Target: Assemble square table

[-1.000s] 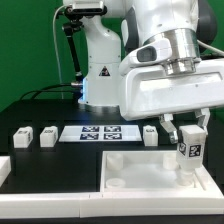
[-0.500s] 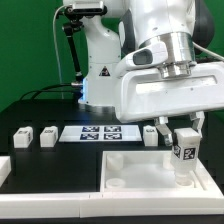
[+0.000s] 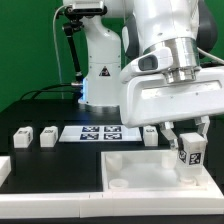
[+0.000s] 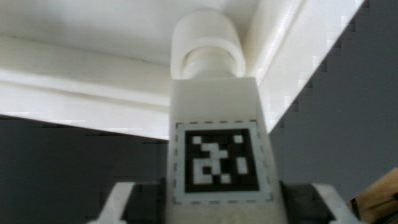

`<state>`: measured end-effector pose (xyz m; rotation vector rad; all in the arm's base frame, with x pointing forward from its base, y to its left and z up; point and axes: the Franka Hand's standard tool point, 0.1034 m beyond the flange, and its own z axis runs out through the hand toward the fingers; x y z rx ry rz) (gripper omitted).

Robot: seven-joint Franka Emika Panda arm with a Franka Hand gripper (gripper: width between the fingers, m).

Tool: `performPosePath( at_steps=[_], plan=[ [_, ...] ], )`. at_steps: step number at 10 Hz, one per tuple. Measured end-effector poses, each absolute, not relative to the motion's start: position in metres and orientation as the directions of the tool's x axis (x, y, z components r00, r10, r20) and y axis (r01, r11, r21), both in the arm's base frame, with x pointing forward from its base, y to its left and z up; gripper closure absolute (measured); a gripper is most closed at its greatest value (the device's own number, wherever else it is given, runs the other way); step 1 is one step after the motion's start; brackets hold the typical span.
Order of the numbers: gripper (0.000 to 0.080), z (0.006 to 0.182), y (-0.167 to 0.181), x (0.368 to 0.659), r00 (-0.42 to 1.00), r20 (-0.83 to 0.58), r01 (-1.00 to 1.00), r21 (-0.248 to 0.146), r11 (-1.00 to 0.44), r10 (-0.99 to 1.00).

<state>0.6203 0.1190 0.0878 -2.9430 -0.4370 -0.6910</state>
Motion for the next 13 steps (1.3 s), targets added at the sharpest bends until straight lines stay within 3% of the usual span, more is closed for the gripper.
performPosePath(
  at_steps=[1, 2, 3, 4, 5, 6, 13],
  plan=[
    [0.0509, 0.0860, 0.1188, 0.6197, 0.857, 0.447, 0.295, -0.019, -0.955, 0.256],
    [0.0434, 0.0860, 0.1189, 0.6196, 0.857, 0.447, 0.296, -0.019, -0.955, 0.256],
    [0.0434, 0.0859, 0.1189, 0.6196, 0.857, 0.447, 0.296, -0.019, -0.955, 0.256],
    [0.0247, 0.0859, 0.1189, 0.6196, 0.857, 0.446, 0.296, -0.019, -0.955, 0.256],
    [0.0247, 0.0859, 0.1189, 0.6196, 0.857, 0.446, 0.296, -0.019, -0.955, 0.256],
    [0.0170, 0.0859, 0.1189, 0.6196, 0.857, 0.446, 0.296, -0.019, -0.955, 0.256],
    [0.0150, 0.0855, 0.1172, 0.6195, 0.859, 0.442, 0.296, -0.018, -0.955, 0.258]
  ],
)
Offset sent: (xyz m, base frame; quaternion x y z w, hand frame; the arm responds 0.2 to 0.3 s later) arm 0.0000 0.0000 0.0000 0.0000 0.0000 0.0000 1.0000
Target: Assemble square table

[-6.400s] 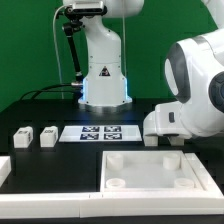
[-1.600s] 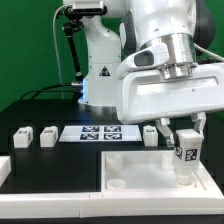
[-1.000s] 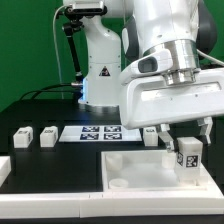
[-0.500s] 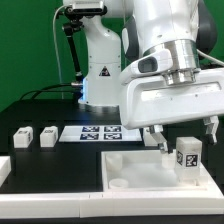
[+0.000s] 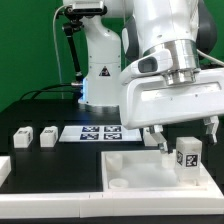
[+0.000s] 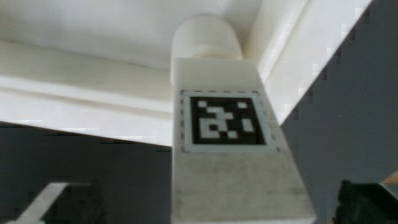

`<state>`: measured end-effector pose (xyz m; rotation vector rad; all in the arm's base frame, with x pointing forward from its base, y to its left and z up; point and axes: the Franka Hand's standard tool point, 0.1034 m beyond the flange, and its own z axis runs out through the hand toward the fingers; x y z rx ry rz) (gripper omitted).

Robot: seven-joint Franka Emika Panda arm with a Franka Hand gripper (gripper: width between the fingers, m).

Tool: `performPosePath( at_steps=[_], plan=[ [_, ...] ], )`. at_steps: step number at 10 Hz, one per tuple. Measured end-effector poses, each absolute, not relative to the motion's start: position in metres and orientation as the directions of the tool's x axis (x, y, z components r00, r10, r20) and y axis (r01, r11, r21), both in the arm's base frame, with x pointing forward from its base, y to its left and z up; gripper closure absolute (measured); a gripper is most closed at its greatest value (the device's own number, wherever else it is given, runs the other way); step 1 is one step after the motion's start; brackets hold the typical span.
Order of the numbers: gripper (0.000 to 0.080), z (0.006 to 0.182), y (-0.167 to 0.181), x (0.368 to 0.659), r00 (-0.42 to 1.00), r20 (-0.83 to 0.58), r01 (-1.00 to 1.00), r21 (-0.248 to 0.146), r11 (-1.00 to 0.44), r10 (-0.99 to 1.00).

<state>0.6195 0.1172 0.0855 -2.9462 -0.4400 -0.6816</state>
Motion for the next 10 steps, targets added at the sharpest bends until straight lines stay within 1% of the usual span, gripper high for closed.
performPosePath(
  at_steps=[1, 2, 3, 4, 8, 9, 10],
  plan=[
    [0.0150, 0.084, 0.113, 0.619, 0.883, 0.396, 0.287, -0.029, -0.957, 0.253],
    [0.0150, 0.088, 0.114, 0.623, 0.902, 0.345, 0.288, -0.039, -0.957, 0.258],
    [0.0150, 0.090, 0.114, 0.628, 0.905, 0.338, 0.289, -0.041, -0.956, 0.259],
    [0.0150, 0.087, 0.116, 0.625, 0.919, 0.293, 0.292, -0.050, -0.955, 0.265],
    [0.0150, 0.085, 0.128, 0.620, 0.957, 0.016, 0.291, -0.106, -0.951, 0.291],
    [0.0150, 0.085, 0.127, 0.624, 0.954, -0.005, 0.297, -0.112, -0.948, 0.300],
    [0.0150, 0.081, 0.125, 0.627, 0.955, 0.024, 0.296, -0.107, -0.949, 0.295]
  ],
)
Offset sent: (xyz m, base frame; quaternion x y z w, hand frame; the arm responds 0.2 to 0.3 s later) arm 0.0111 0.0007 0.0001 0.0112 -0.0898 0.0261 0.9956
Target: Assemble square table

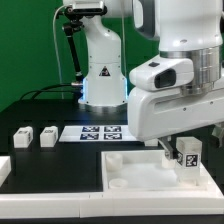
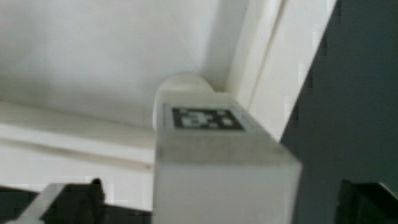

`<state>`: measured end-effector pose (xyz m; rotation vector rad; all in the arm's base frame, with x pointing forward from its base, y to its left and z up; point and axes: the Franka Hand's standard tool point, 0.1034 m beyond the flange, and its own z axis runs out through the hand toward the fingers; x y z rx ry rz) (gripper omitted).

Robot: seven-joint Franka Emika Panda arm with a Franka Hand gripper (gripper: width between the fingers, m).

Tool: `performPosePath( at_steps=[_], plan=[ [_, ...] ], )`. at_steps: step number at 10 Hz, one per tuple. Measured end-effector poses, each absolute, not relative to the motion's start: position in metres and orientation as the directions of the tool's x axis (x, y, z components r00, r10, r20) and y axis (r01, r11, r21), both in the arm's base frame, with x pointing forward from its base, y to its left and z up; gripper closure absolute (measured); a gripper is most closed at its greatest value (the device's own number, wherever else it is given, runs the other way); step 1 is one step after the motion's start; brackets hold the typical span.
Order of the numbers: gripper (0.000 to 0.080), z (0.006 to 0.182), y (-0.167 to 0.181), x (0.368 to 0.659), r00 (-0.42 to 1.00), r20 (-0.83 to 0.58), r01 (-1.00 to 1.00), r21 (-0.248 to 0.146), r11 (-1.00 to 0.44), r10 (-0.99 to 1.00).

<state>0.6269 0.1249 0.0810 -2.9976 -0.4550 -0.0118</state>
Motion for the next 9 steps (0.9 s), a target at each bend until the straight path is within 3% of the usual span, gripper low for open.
performPosePath(
  at_steps=[2, 4, 5, 6, 9],
  plan=[
    [0.0150, 0.0805, 0.1267, 0.6257, 0.956, 0.022, 0.292, -0.109, -0.950, 0.291],
    [0.0373, 0.0803, 0.1267, 0.6256, 0.961, 0.020, 0.277, -0.110, -0.954, 0.277],
    [0.0373, 0.0805, 0.1269, 0.6259, 0.979, 0.013, 0.206, -0.112, -0.972, 0.206],
    [0.0489, 0.0801, 0.1248, 0.6262, 0.992, 0.004, 0.123, -0.111, -0.986, 0.124],
    [0.0491, 0.0799, 0.1233, 0.6264, 0.999, -0.015, -0.049, -0.110, -0.993, -0.048]
  ],
)
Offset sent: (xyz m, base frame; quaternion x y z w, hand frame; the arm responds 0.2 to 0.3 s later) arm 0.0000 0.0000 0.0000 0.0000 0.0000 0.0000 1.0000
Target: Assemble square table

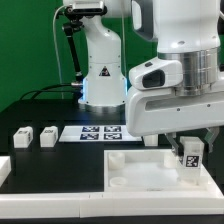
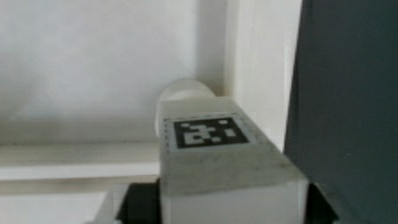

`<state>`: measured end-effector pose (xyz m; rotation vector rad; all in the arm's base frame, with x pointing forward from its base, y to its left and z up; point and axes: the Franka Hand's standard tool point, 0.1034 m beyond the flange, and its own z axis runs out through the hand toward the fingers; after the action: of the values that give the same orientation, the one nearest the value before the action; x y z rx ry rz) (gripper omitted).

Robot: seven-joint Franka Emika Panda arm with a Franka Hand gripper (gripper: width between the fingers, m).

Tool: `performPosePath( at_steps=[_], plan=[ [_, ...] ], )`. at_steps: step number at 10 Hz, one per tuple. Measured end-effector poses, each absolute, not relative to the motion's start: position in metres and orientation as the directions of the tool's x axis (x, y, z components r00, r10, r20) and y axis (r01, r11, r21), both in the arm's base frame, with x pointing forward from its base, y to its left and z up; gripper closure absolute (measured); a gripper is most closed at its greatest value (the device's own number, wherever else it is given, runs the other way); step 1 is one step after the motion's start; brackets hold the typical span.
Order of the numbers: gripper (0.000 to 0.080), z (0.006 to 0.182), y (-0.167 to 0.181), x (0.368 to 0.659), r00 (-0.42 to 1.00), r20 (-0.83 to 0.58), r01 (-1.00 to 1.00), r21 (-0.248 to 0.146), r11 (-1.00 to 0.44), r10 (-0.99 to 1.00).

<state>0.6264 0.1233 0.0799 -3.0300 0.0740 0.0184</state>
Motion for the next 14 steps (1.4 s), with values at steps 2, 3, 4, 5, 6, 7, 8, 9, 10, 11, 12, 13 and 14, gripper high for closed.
performPosePath(
  at_steps=[2, 3, 4, 5, 6, 7, 8, 9, 10, 11, 12, 13, 14],
  plan=[
    [0.0492, 0.077, 0.118, 0.629, 0.964, -0.025, -0.265, -0.117, -0.957, -0.263],
    [0.0502, 0.076, 0.117, 0.629, 0.919, -0.047, -0.395, -0.130, -0.909, -0.392],
    [0.0502, 0.076, 0.114, 0.631, 0.858, -0.070, -0.514, -0.154, -0.844, -0.509],
    [0.0502, 0.076, 0.114, 0.633, 0.798, -0.077, -0.601, -0.169, -0.781, -0.598],
    [0.0502, 0.076, 0.114, 0.633, 0.714, -0.102, -0.699, -0.165, -0.696, -0.693],
    [0.0502, 0.075, 0.113, 0.633, 0.613, -0.132, -0.789, -0.158, -0.594, -0.779],
    [0.0502, 0.075, 0.112, 0.633, 0.529, -0.157, -0.847, -0.154, -0.508, -0.834],
    [0.0502, 0.075, 0.112, 0.633, 0.469, -0.171, -0.882, -0.145, -0.448, -0.867],
    [0.0502, 0.075, 0.111, 0.633, 0.446, -0.179, -0.894, -0.142, -0.426, -0.877],
    [0.0501, 0.075, 0.111, 0.633, 0.460, -0.177, -0.887, -0.145, -0.439, -0.870],
    [0.0501, 0.075, 0.113, 0.634, 0.492, -0.169, -0.869, -0.156, -0.470, -0.854],
    [0.0336, 0.075, 0.117, 0.632, 0.626, -0.135, -0.778, -0.174, -0.604, -0.768],
    [0.0190, 0.077, 0.121, 0.631, 0.770, -0.098, -0.637, -0.176, -0.751, -0.630]
  ],
)
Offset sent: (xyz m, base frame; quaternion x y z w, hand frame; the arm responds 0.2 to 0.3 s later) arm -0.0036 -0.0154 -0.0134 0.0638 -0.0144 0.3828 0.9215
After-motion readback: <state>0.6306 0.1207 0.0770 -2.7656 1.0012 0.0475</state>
